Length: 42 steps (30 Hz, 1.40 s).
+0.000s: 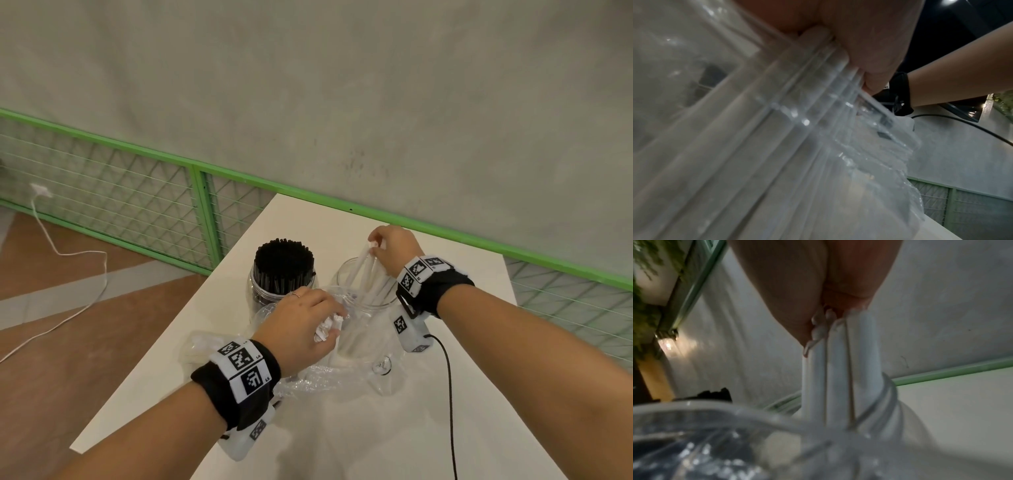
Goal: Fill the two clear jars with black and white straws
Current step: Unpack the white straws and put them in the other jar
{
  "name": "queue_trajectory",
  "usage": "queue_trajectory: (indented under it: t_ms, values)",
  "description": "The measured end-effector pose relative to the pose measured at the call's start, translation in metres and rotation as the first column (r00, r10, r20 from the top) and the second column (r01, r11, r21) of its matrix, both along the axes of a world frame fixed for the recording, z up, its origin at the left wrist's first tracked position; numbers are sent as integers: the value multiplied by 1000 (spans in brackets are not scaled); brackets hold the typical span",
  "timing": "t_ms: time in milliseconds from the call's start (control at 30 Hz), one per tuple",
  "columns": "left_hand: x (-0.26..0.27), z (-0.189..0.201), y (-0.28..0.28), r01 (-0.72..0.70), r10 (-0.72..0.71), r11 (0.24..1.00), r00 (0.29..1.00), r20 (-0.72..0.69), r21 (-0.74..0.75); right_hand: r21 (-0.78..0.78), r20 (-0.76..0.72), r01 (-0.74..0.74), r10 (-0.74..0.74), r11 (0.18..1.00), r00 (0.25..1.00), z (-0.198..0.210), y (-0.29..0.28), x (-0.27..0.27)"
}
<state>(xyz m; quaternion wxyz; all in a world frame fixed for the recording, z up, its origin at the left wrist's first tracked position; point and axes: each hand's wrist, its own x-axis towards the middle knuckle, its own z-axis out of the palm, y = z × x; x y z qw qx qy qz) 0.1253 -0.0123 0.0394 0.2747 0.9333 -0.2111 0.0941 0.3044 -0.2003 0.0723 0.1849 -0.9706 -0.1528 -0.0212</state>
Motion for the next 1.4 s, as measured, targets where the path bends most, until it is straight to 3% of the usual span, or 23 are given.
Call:
queue_trajectory:
  t_ms: [233,333,400,500,600,700,833,933,1033,1133,1300,1400]
  values:
    - [0,1,-1,0,0,1000,1000,14,-4,35,41,26,-27,999,999,0,-7,-16]
    - [-2,1,-1,-1,1,1000,1000,22,-12,206,195,-40,-1,978,981,15,-18,-48]
    - [-2,1,-1,0,0,1000,1000,26,-7,389,275,-116,6,914,961,17,-28,-85]
    - [-4,2,-1,3,-3,1000,999,32,-12,590,25,-126,138,798,990,2,-31,-140]
    - [-5,3,-2,0,0,999,1000,15,-46,576,-251,-139,336,806,908,-23,-18,-162]
    - [-6,4,-2,4,-5,994,1000,-6,-110,625,-292,-142,398,768,869,-34,8,-163]
    - [-8,4,3,-10,6,993,999,-39,-117,712,-215,-189,467,676,858,-40,31,-160]
    - [-9,3,11,-38,36,995,999,-27,-95,708,-244,-101,376,699,894,-47,29,-158]
    - [-8,2,17,-41,40,994,999,-19,-96,771,-275,40,277,636,921,-47,23,-158]
    - [-5,4,20,-68,66,985,998,-16,-158,814,-233,56,237,579,943,-24,12,-157]
    - [-2,7,17,-81,83,969,997,-1,-231,911,-119,72,90,407,989,51,-7,-140]
    - [-2,4,13,-67,62,973,998,-29,-221,978,-15,6,42,209,999,97,-20,-120]
